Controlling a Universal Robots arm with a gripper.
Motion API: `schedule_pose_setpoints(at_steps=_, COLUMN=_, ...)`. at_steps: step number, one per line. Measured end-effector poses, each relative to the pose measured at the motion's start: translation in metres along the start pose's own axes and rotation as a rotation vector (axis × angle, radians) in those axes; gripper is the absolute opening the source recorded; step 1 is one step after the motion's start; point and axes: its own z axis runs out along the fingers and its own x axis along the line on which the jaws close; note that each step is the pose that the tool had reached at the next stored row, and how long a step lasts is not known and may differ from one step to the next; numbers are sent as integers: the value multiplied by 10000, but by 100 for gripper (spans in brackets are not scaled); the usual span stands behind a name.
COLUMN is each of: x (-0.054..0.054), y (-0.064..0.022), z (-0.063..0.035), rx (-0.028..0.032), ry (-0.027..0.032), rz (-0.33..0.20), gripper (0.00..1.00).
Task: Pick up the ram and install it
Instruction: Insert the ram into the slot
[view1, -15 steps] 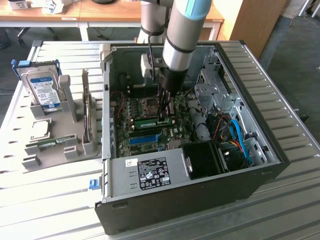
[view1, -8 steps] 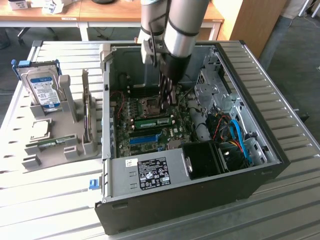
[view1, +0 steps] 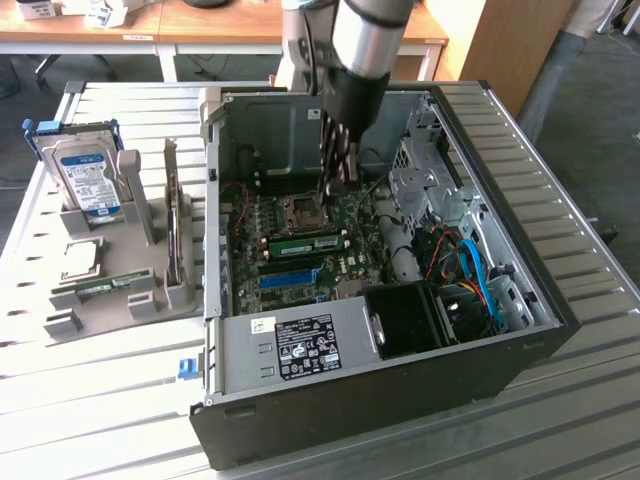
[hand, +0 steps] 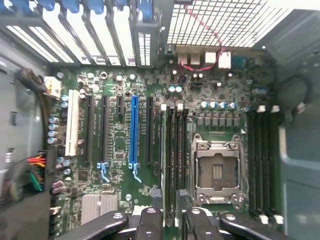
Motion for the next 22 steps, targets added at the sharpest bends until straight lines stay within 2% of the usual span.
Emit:
schedule_pose_setpoints(at_steps=5, x=-9, y=20, z=-185, rx=2, ry=0, rz=-1, gripper=25)
schedule_pose_setpoints(at_steps=10, x=-9, y=23, z=-190, rx=6, ry=-5, rz=-2, gripper=25)
schedule_pose_setpoints(at_steps=12, x=-9, y=31, z=-190, rx=42, ry=-38, rz=-9, gripper=25)
schedule_pose_setpoints(at_steps=16, x=-9, y=43, z=-188, rx=141, ry=-169, rz=-61, gripper=25)
schedule_pose_setpoints(at_steps=22, x=-9, y=59, z=-186, rx=299, ry=-317, rz=-192, gripper=25)
